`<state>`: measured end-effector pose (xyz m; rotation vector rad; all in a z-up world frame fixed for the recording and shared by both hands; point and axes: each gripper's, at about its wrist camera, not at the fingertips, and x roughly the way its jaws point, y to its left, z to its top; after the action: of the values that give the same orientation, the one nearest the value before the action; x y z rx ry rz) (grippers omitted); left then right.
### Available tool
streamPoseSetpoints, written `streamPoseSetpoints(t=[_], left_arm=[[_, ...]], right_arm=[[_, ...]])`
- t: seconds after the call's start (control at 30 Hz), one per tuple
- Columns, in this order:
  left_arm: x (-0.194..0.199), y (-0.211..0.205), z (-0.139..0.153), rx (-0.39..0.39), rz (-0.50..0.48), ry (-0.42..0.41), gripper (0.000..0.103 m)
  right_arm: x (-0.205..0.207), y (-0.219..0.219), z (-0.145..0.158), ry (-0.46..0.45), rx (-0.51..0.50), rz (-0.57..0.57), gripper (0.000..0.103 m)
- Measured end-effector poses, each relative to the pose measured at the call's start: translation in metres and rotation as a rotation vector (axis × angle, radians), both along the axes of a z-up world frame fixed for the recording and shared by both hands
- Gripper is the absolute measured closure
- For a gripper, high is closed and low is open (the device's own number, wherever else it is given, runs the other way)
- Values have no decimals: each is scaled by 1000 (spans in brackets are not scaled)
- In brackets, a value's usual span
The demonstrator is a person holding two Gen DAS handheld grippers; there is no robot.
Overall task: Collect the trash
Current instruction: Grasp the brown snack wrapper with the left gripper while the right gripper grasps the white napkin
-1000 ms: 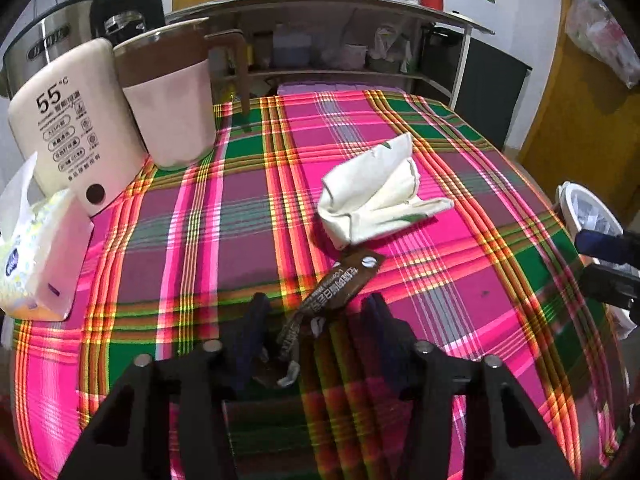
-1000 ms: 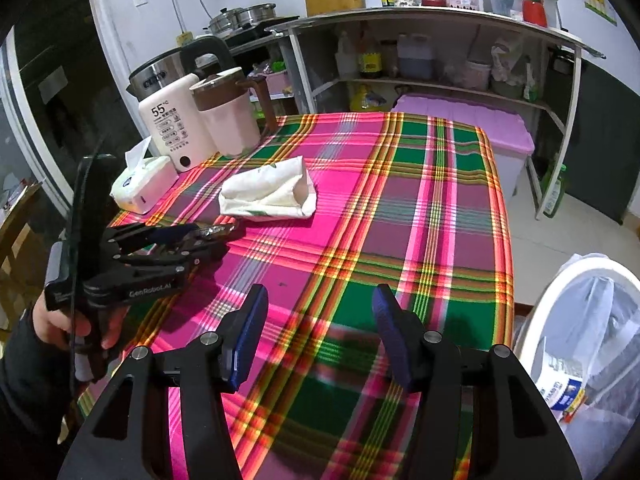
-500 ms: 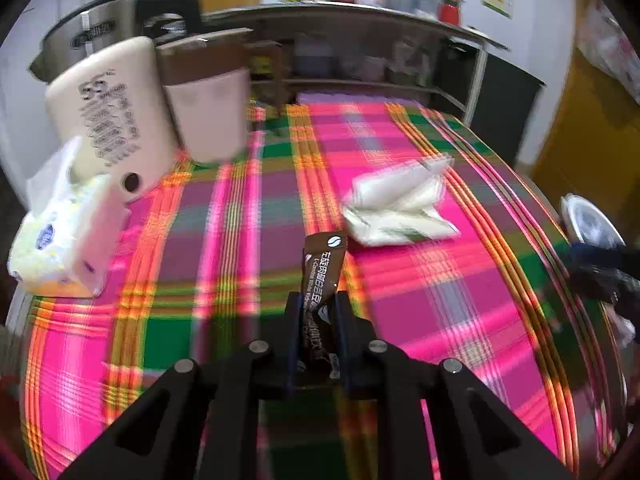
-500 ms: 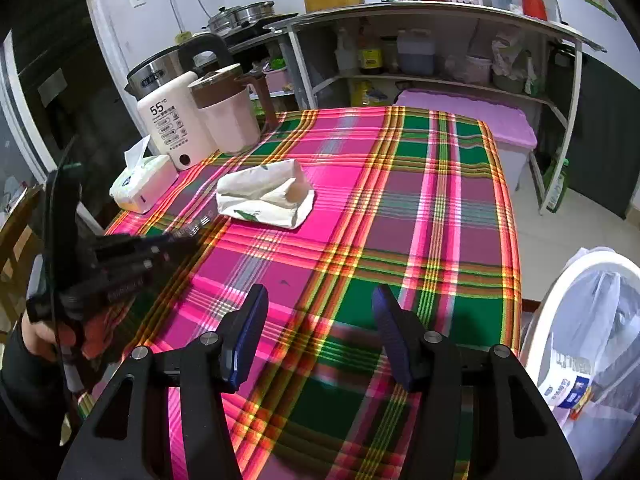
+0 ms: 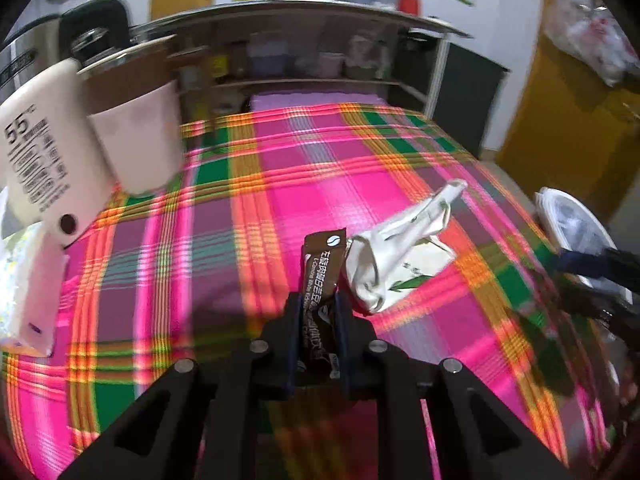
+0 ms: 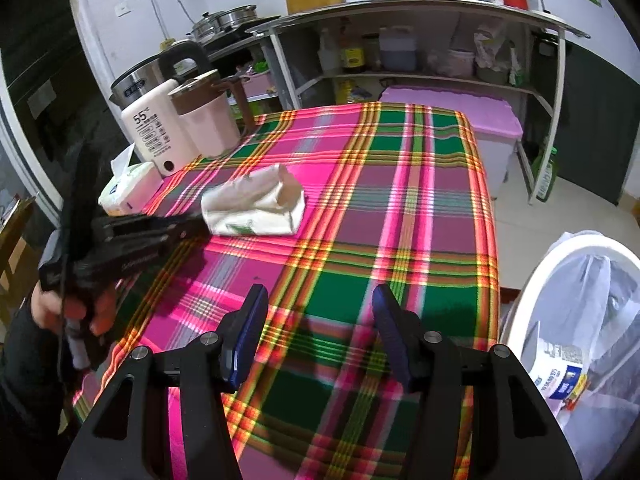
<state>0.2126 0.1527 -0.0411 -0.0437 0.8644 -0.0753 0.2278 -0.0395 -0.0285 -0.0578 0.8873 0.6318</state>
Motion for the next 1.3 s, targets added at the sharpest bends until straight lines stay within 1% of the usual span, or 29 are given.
streamPoseSetpoints(t=[0.1,0.23,0.33,0.4,0.53,0.63,0.77,0.9,0.93,0.97,1.0,1.03,1.1,1.17,1.3], left_arm=[[-12,-27,4,-22,-93,0,86],[-22,-58,4,-73,-190,21,86],[-29,-73,4,-92,-227,32,86],[-36,-77,6,-99,-234,31,86],[-43,-73,8,-93,-185,12,86],[-50,-59,8,-85,-104,-6,86],[-58,-41,10,-98,-9,-27,86],[-63,-34,9,-101,33,-41,86],[-63,-33,9,-103,41,-43,86],[-62,-32,9,-105,46,-45,86],[-61,-33,9,-107,50,-46,86],[-62,-32,9,-111,57,-49,86],[-62,-32,9,-117,66,-56,86],[-64,-32,10,-127,74,-63,86],[-70,-37,14,-138,89,-79,86]], right_arm=[[-1,-2,0,3,4,-9,48],[-4,-6,4,1,13,-20,48],[-6,-10,6,3,24,-33,48],[-6,-13,6,12,40,-42,48],[-3,-12,2,42,62,-50,48],[0,-7,0,52,71,-50,48],[9,5,-3,70,77,-60,48],[17,17,-7,87,82,-55,49],[18,19,-9,88,78,-53,56],[20,23,-11,90,64,-58,67],[21,24,-13,92,57,-62,73],[21,25,-14,93,55,-62,82],[19,25,-13,85,54,-61,85],[15,24,-10,71,48,-61,90],[6,19,-4,51,45,-58,92]])
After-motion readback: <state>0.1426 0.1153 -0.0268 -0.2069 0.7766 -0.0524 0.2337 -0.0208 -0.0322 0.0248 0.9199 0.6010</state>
